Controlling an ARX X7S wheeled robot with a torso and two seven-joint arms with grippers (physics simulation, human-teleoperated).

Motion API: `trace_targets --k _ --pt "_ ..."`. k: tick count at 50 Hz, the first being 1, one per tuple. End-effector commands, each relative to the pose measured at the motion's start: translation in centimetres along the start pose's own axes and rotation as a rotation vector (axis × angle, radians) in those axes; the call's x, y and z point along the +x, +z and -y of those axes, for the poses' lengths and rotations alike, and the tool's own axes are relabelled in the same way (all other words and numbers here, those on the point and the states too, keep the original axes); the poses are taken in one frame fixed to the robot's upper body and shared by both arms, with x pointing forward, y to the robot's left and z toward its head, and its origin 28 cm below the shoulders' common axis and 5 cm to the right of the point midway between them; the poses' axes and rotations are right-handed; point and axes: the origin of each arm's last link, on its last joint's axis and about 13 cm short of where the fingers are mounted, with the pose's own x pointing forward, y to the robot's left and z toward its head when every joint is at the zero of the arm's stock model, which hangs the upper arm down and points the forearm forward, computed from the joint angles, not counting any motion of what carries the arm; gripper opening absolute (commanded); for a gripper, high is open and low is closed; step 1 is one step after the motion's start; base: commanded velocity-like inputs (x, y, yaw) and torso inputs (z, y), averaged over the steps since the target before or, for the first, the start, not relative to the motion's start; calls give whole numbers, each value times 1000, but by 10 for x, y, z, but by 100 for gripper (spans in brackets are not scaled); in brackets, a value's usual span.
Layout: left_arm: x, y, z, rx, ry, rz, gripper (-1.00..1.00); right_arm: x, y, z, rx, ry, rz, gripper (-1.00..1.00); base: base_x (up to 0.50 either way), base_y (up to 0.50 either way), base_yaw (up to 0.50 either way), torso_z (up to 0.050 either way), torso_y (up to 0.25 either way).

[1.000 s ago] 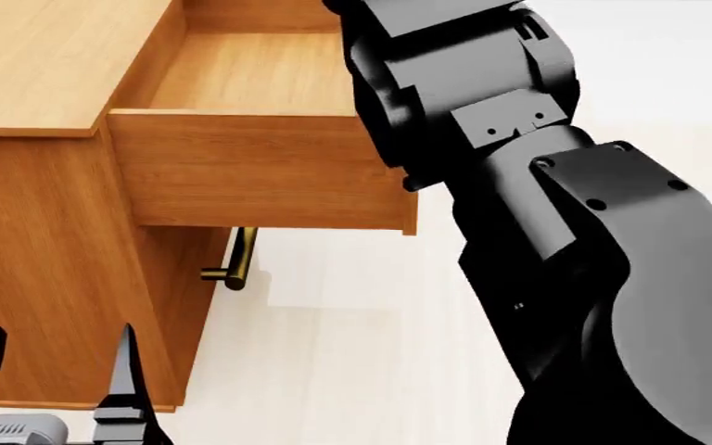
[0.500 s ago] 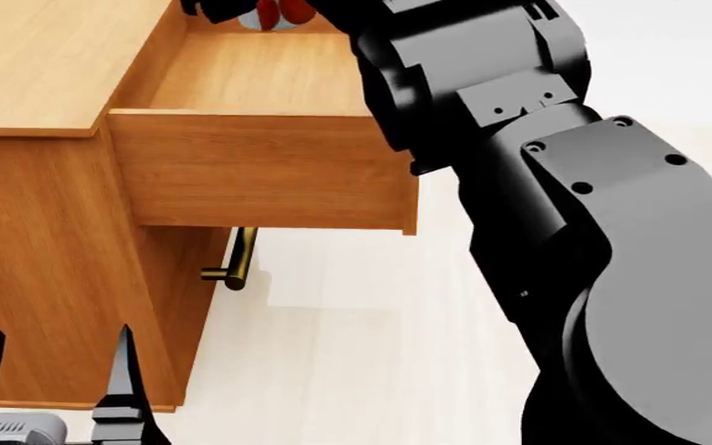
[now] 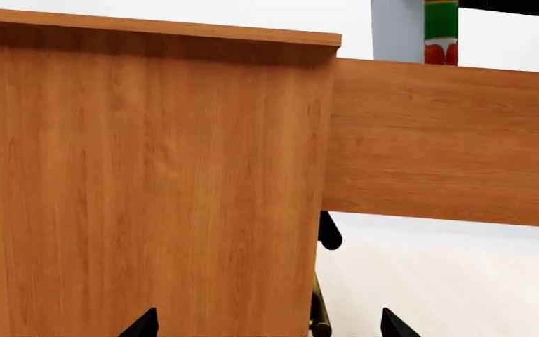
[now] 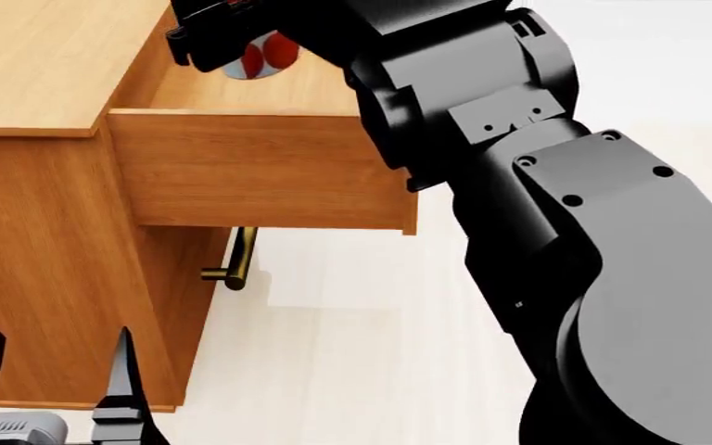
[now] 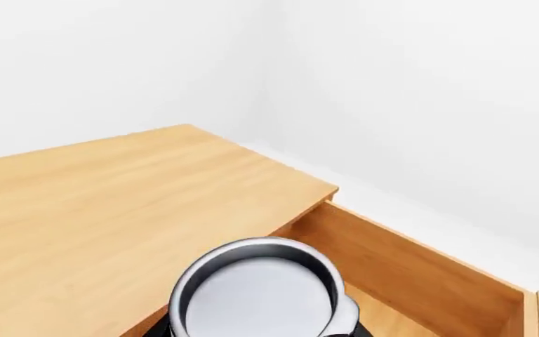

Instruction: Put the ketchup in the top drawer of the cabinet.

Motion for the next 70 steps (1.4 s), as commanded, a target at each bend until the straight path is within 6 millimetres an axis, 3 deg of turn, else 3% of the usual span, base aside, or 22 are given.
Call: trace_targets --k 1,11,26,70 --pt "0 -2 -1 -1 2 -4 100 1 -6 0 -25 42 -30 -100 0 0 0 0 0" --pt "1 -2 0 0 1 -5 100 1 -7 0 -19 43 -28 -100 0 0 0 0 0" --pt "1 -5 -1 0 2 -14 100 0 -15 1 130 17 -33 -100 0 0 0 0 1" --pt "1 -8 -3 3 5 -23 100 2 -33 1 119 5 -68 -100 0 0 0 0 0"
